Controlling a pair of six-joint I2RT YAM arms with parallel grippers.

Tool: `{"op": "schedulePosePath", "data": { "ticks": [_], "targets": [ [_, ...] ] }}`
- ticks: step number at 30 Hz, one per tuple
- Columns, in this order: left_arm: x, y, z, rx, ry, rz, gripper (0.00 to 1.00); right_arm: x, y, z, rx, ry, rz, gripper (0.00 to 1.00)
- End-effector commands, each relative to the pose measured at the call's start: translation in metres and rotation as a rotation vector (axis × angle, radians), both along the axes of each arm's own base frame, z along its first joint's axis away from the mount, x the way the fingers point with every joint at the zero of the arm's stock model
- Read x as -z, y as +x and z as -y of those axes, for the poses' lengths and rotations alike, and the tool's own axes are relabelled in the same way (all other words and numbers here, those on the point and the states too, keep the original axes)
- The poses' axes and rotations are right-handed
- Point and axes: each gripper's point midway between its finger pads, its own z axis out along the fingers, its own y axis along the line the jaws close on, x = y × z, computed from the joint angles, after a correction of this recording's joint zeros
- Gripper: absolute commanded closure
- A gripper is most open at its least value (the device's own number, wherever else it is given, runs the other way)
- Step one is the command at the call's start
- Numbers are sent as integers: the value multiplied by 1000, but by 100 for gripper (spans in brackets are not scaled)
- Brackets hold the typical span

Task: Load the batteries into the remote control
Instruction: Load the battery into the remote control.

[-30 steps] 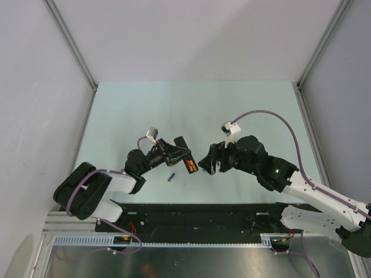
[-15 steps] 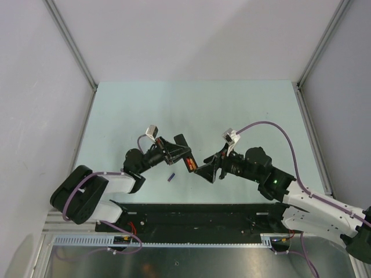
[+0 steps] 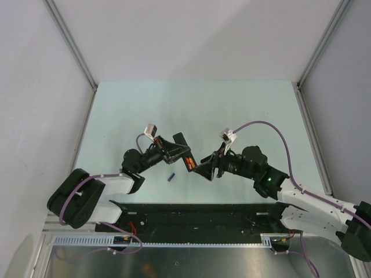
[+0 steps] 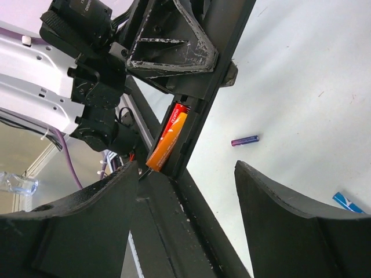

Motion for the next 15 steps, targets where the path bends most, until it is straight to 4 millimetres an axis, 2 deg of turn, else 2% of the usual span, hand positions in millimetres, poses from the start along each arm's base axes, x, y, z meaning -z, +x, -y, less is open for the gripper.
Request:
{"op": "schedulePosePath", "data": {
  "ticks": [1, 15],
  "targets": [
    [-22, -3, -4, -1, -48, 51, 100, -17, 1, -7, -25, 64, 43, 30],
    [-25, -9, -5, 15, -55, 60, 100, -18, 8, -11, -42, 83, 42, 38]
  ]
}}
